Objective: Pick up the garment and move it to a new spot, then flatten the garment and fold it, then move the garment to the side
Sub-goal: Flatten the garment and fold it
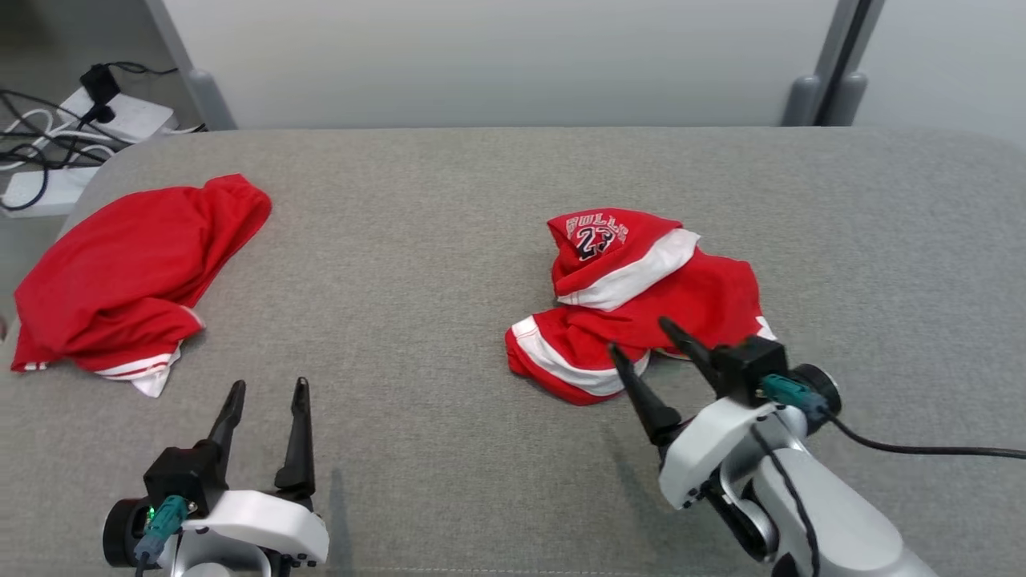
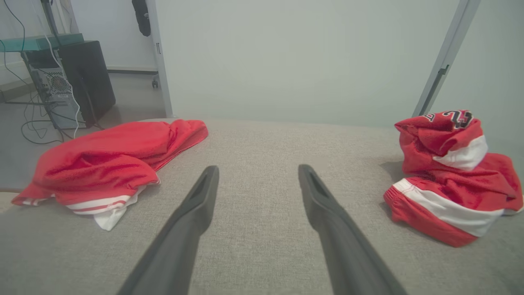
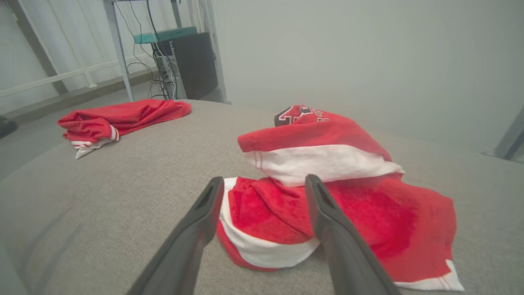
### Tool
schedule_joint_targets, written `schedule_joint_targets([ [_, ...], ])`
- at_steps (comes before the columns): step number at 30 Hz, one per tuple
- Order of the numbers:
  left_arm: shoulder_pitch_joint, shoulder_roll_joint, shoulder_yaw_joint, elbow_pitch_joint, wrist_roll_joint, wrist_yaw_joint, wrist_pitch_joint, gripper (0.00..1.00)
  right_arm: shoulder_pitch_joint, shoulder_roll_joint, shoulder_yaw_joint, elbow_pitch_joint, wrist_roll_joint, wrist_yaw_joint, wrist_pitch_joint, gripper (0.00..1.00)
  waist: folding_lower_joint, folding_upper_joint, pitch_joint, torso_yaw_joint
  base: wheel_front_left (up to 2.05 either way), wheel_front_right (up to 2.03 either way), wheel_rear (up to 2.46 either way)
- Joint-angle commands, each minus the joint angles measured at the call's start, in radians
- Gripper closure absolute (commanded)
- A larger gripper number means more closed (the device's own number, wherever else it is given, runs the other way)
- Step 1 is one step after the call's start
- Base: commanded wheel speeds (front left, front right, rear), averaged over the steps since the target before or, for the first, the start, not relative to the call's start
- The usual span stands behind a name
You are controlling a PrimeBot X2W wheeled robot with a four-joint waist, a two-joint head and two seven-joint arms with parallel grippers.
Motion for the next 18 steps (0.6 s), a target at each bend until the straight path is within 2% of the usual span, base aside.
schedule_joint_targets([
  [1, -0.043, 0.009, 0.014, -0.022, -0.005, -0.007, -0.006, 0.0, -0.041, 0.013, 0.05, -0.007, 0.008, 0.007, -0.013, 0.0, 0.0, 0.0, 0.017, 0.043, 0.0, 0.0, 0.0],
  [7, -0.054, 0.009, -0.046, -0.032, -0.05, 0.001, -0.006, 0.0, -0.149, 0.019, 0.203, 0.102, 0.053, 0.007, -0.008, 0.0, 0.0, 0.0, 0.049, 0.136, 0.0, 0.0, 0.0],
  [18, -0.071, 0.009, -0.096, -0.034, -0.094, 0.009, -0.006, 0.0, -0.287, 0.013, 0.246, 0.344, 0.111, 0.007, 0.04, 0.0, 0.0, 0.0, 0.109, 0.259, 0.0, 0.0, 0.0],
])
